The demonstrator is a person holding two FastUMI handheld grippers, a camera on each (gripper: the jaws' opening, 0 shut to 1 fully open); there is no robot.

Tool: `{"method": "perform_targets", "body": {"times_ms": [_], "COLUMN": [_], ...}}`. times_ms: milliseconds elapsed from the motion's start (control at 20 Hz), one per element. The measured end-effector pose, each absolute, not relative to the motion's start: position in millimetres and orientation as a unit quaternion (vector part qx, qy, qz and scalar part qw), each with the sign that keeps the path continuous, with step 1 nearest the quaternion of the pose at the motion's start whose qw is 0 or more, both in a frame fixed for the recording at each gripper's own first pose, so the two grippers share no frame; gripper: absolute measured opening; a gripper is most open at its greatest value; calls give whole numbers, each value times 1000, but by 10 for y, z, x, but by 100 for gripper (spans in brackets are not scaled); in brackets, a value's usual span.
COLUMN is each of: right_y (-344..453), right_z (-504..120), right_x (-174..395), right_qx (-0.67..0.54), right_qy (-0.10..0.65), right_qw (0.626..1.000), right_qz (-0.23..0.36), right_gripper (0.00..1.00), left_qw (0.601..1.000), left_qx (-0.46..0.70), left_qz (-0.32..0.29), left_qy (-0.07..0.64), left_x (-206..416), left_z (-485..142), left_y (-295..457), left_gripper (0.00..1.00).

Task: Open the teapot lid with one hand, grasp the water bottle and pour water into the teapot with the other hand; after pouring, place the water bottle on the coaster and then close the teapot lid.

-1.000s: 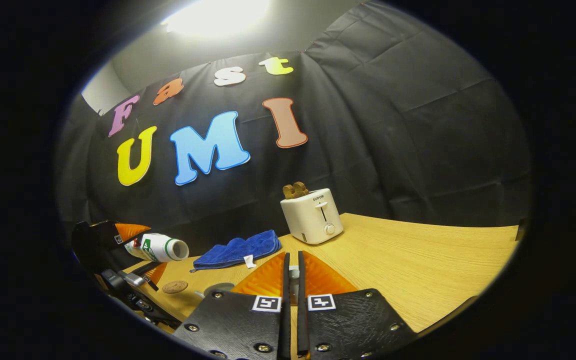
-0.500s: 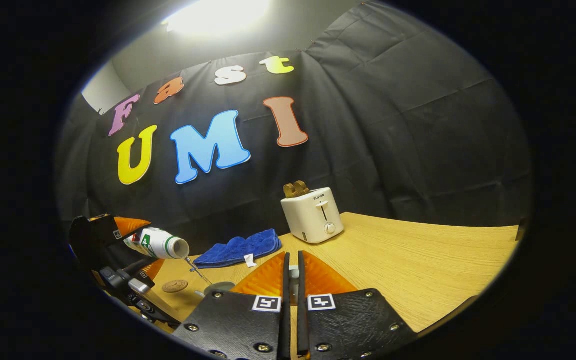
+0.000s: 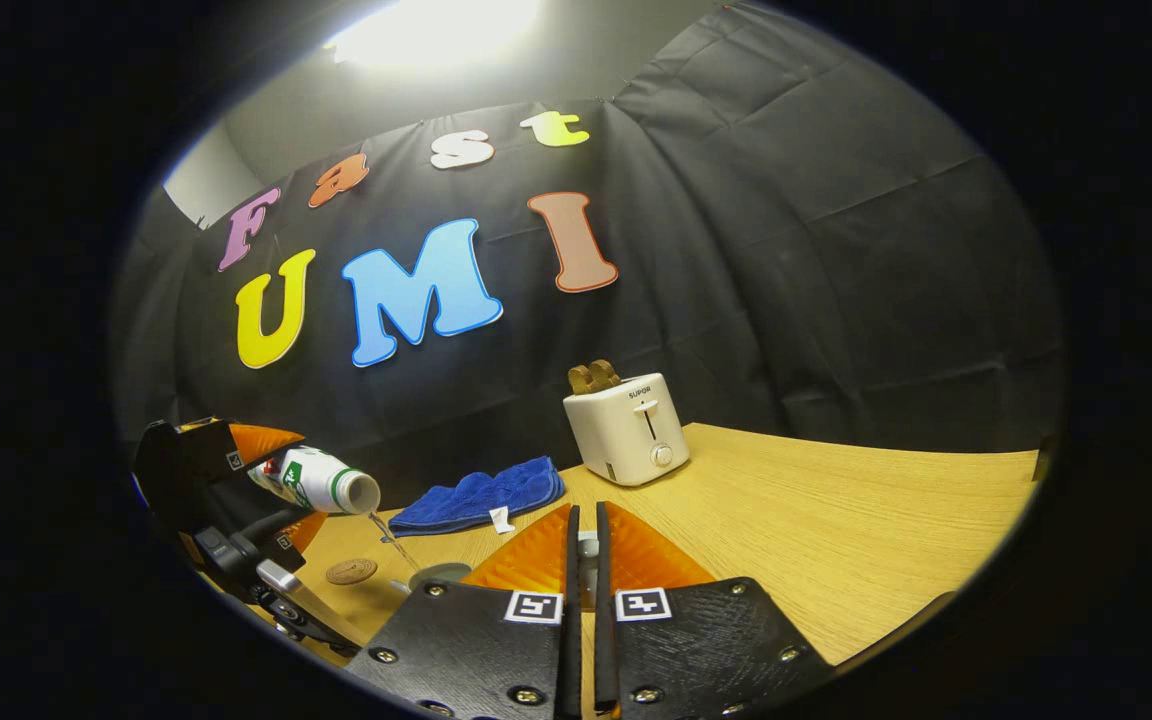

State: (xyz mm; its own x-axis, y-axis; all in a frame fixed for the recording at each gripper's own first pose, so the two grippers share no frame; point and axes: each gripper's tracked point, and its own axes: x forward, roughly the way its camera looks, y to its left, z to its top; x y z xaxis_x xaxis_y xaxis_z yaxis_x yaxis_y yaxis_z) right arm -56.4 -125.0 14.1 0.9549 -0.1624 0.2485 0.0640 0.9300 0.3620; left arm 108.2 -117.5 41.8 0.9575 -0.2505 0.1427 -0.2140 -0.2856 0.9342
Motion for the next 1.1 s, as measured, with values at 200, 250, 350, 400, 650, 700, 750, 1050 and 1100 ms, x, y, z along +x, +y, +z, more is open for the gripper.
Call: {"method": "perform_targets", "body": {"times_ms": [200, 250, 350, 400, 650, 700, 750, 1050, 1100], "right_y": [-1248, -1254, -1248, -1250, -1249, -1243, -1245, -1254, -1254], "right_z": [143, 142, 136, 143, 141, 140, 140, 141, 147], "right_x": [-560, -562, -559, -562, -565, -562, -570, -569, -570], "right_qx": [179, 180, 180, 180, 183, 183, 182, 185, 184], "right_qy": [-138, -139, -138, -138, -138, -138, -138, -139, -140], "right_qw": [972, 972, 972, 972, 972, 972, 972, 971, 971], "right_qz": [-58, -58, -57, -57, -56, -55, -54, -55, -55], "right_gripper": [5, 5, 5, 5, 5, 5, 5, 5, 5], "left_qw": [566, 563, 555, 550, 530, 527, 522, 490, 484], "left_qx": [810, 813, 817, 820, 832, 834, 837, 853, 856], "left_qz": [-18, -19, -21, -23, -26, -27, -28, -37, -38], "left_qy": [-150, -151, -154, -155, -161, -163, -165, -175, -177], "left_x": [1094, 1091, 1100, 1098, 1109, 1107, 1095, 1089, 1099], "left_z": [448, 450, 466, 474, 500, 504, 500, 508, 524], "left_y": [-1187, -1190, -1213, -1216, -1267, -1276, -1292, -1382, -1394], "left_gripper": [80, 80, 80, 80, 84, 84, 84, 80, 80]}}
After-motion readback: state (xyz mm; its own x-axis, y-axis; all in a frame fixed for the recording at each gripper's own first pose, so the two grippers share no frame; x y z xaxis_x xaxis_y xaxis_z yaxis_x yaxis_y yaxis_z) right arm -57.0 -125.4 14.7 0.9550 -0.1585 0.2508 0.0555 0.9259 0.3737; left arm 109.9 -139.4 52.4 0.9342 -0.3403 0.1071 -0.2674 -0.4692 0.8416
